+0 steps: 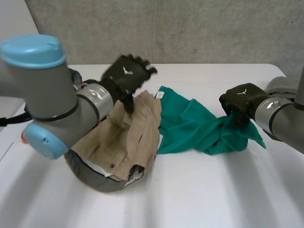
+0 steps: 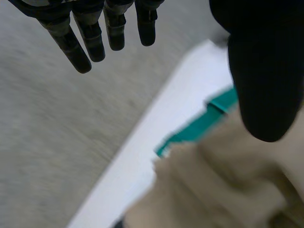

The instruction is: Fold the laundry.

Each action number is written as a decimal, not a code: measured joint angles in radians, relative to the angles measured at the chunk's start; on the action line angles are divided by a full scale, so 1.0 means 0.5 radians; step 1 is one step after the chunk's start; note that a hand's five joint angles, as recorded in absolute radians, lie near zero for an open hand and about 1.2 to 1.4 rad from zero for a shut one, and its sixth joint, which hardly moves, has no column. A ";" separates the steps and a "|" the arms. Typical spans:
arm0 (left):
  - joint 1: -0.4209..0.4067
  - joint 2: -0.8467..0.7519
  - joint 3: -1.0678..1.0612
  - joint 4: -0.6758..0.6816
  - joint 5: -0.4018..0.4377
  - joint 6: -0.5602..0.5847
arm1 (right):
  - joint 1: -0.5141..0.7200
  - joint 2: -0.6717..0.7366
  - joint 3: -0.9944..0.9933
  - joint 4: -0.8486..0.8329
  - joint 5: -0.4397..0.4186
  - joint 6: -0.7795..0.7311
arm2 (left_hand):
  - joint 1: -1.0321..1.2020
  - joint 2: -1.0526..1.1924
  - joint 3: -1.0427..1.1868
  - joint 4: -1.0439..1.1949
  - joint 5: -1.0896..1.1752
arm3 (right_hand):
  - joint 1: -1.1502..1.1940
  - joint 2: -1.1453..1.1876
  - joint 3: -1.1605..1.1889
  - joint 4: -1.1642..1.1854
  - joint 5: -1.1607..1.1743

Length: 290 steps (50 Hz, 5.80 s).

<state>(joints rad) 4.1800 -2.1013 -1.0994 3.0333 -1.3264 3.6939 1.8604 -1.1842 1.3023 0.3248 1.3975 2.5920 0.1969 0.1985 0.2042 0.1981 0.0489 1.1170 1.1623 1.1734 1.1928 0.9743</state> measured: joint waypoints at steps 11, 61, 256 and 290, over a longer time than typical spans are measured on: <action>0.016 -0.585 0.583 -0.572 0.083 0.496 | -0.034 0.018 -0.004 -0.010 -0.015 -0.009 | 0.685 0.596 0.581 0.602 0.553 | 0.000 0.000 0.000 0.001 0.000; 0.865 -0.414 0.781 0.079 -0.391 0.392 | 0.023 0.117 0.017 -0.011 -0.025 -0.053 | 1.867 1.985 1.965 2.003 1.803 | 0.000 0.000 0.000 0.002 0.000; -0.515 0.174 -0.801 0.392 -0.708 0.535 | 0.057 0.410 -0.501 0.349 -0.276 -0.228 | -0.008 -0.002 0.005 0.002 -0.001 | -1.654 -1.716 -1.733 -1.779 -1.671; -0.045 0.490 -0.444 0.327 -0.833 -0.353 | -0.113 0.067 -0.435 0.010 -0.315 0.108 | 1.879 1.983 1.955 1.993 1.879 | -0.005 0.016 0.017 0.002 0.050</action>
<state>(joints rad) 4.1573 -1.8562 -1.3213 3.1969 -1.7432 3.5175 1.8039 -1.1506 1.0848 0.3299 1.2399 2.6459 1.1361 1.1899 1.1818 1.1944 0.9884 1.1147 1.1703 1.1820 1.1936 0.9996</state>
